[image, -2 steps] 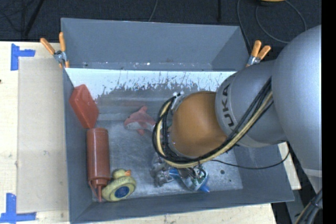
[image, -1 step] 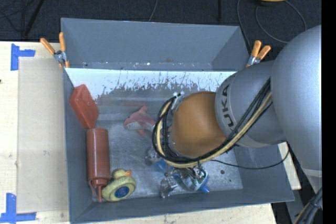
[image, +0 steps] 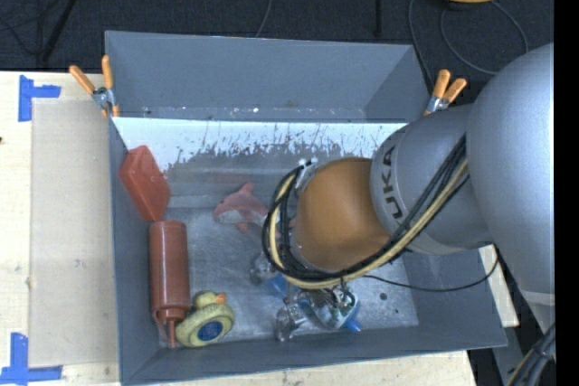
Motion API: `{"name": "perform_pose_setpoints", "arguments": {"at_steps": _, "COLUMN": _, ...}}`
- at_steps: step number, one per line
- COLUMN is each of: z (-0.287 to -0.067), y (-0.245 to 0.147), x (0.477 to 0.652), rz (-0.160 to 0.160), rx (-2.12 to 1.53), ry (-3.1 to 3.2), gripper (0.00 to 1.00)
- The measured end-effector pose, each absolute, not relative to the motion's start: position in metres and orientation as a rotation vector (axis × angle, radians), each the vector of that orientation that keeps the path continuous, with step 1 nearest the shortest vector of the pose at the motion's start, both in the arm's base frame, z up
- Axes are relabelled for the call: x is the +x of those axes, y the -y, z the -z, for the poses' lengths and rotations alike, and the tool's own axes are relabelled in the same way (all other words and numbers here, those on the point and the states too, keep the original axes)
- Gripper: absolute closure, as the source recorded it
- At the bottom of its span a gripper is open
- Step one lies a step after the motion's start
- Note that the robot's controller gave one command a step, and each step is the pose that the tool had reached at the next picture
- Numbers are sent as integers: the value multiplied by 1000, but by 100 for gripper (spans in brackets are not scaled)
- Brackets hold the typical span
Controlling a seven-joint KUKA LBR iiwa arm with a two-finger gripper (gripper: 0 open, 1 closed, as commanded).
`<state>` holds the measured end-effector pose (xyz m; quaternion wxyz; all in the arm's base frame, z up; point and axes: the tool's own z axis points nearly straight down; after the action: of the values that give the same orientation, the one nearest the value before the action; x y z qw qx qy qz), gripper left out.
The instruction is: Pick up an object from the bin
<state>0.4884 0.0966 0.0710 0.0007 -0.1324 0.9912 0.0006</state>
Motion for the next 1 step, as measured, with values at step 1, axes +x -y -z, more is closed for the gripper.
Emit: {"name": "perform_pose_setpoints", "arguments": {"at_steps": 1, "z": -71, "y": -109, "x": 487, "rz": 5, "rx": -565, "ry": -3086, "gripper": 0}}
